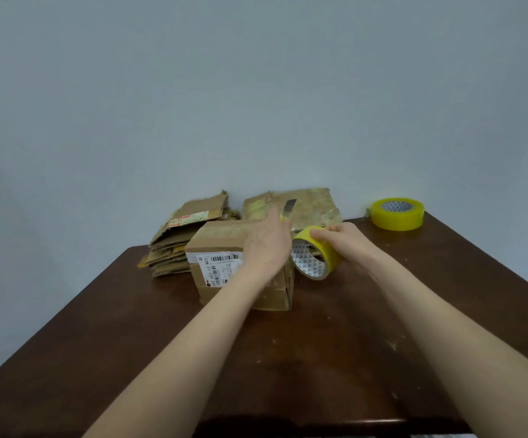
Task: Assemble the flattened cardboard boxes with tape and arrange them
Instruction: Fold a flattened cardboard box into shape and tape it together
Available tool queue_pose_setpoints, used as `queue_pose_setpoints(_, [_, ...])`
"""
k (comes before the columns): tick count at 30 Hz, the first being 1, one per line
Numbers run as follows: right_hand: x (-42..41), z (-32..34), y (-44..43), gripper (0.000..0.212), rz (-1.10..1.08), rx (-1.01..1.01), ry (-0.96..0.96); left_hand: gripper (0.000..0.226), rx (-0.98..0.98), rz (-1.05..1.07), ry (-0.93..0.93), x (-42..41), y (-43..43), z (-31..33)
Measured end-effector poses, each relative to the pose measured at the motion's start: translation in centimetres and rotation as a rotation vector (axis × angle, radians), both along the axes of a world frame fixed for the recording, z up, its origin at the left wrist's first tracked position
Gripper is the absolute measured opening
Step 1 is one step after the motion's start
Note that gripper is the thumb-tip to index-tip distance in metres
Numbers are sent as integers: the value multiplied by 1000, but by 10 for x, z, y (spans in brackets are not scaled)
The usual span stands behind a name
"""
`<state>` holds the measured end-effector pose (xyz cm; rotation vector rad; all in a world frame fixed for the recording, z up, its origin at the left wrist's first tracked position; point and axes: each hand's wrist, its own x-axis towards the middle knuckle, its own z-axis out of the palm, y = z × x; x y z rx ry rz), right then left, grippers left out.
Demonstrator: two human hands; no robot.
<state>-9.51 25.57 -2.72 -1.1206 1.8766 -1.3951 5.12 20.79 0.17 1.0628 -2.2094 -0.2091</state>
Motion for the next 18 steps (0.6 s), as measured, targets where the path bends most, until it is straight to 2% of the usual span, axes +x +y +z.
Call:
queue_pose_setpoints(3, [-3, -4, 2, 26, 43, -35, 17, 29, -44, 33, -10, 2, -4, -16])
queue_pose_setpoints(7, [-15, -7, 3, 38, 21, -91, 94, 27, -83, 3, 40, 7, -6, -24])
queue_pose_setpoints(11, [-26, -4, 9, 18, -1, -1, 321, 29, -82, 0, 50, 7, -10, -25])
queue_pose_setpoints(18, [-24, 2, 15, 25, -44, 127, 479, 31, -74, -4, 25, 8, -12, -25])
